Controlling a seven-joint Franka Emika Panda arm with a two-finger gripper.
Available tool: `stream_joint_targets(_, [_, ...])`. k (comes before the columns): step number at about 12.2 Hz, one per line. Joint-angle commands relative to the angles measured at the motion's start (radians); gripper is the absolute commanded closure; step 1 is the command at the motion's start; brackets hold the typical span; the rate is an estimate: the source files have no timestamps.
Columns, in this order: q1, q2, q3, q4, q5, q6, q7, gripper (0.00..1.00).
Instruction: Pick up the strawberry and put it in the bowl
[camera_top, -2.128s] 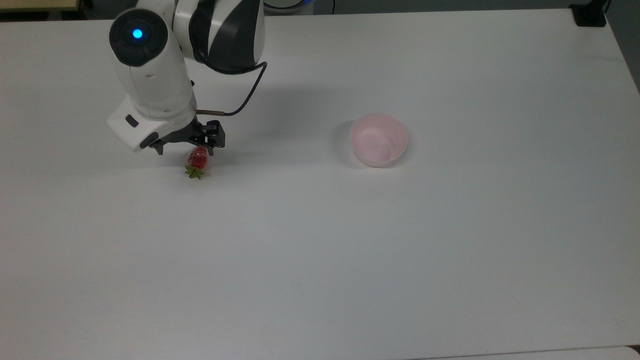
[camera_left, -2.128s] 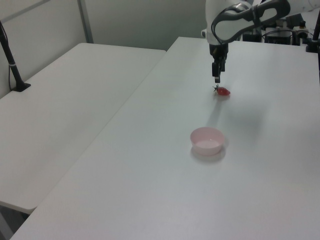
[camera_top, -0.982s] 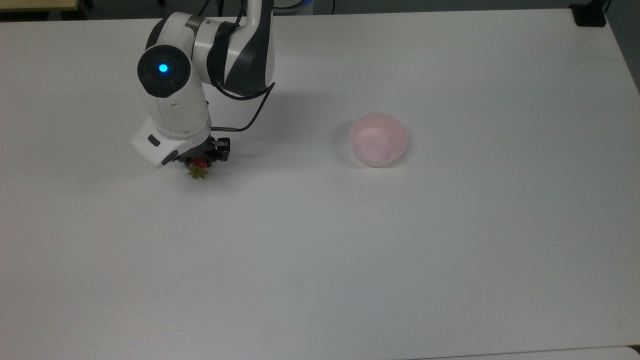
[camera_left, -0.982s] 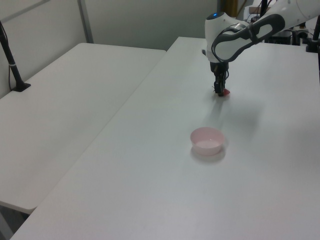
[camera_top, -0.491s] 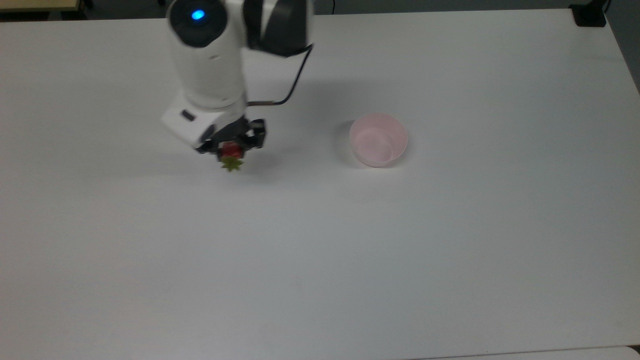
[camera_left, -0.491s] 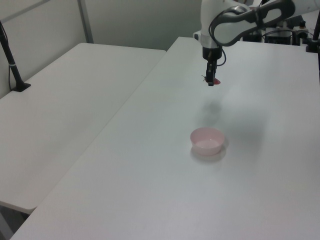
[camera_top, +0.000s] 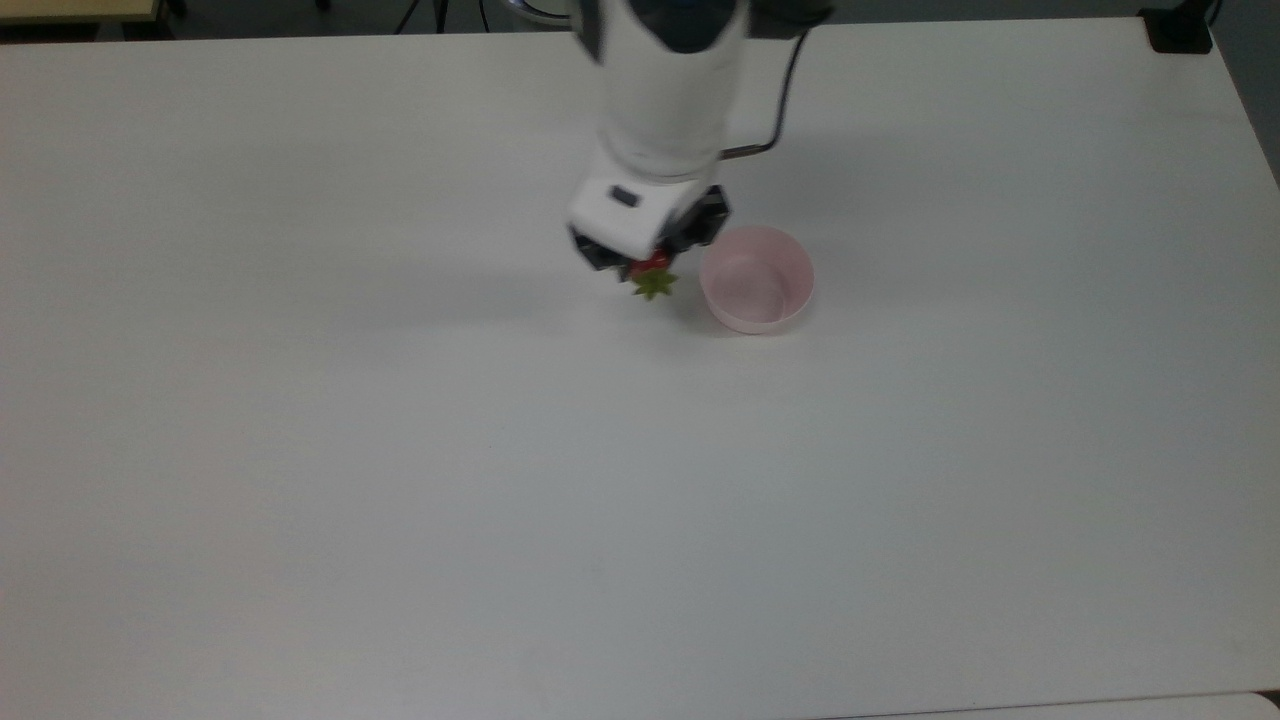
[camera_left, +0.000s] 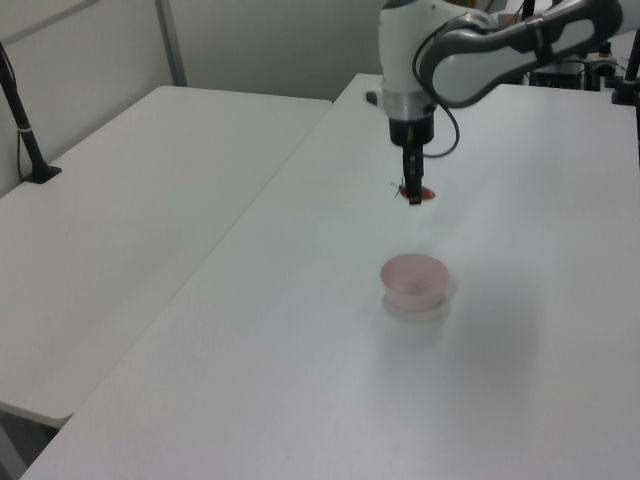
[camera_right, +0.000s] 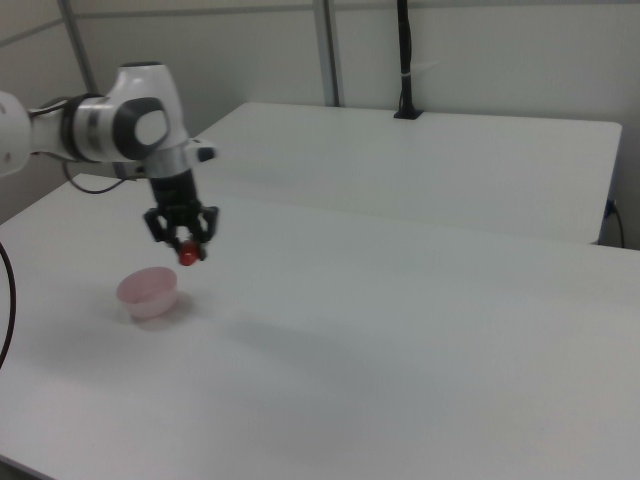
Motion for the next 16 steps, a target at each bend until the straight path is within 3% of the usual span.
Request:
stream_joint_targets(1, [0.135,0.021,-0.021,-0.022,0.01,-0.001,0.088,0.53])
stream_joint_targets(2, [0.165,0.044,-0.023,-0.02,0.006,0.003,0.129,0.53])
stream_joint_targets(4, [0.195,0.076,-0.02,-0.019,0.002,0.007,0.182,0.24])
stream_joint_targets(5, [0.196,0.082,-0.018,-0.019,-0.001,0.01,0.203,0.2])
stream_joint_targets(6, [0.195,0.082,-0.015,-0.019,-0.001,0.022,0.225,0.03])
stream_joint_targets(8, [0.187,0.058,-0.008,-0.016,-0.039,0.017,0.306,0.0])
stream_joint_targets(9, [0.164,-0.005,0.001,-0.022,-0.065,0.005,0.323,0.0])
stream_joint_targets(11, [0.03,-0.144,0.038,-0.019,-0.074,-0.117,0.326,0.0])
stream_joint_targets(13, [-0.174,-0.25,0.139,-0.016,-0.073,-0.186,0.319,0.0])
stream_joint_targets(16, [-0.288,-0.28,0.183,-0.017,-0.073,-0.199,0.312,0.0])
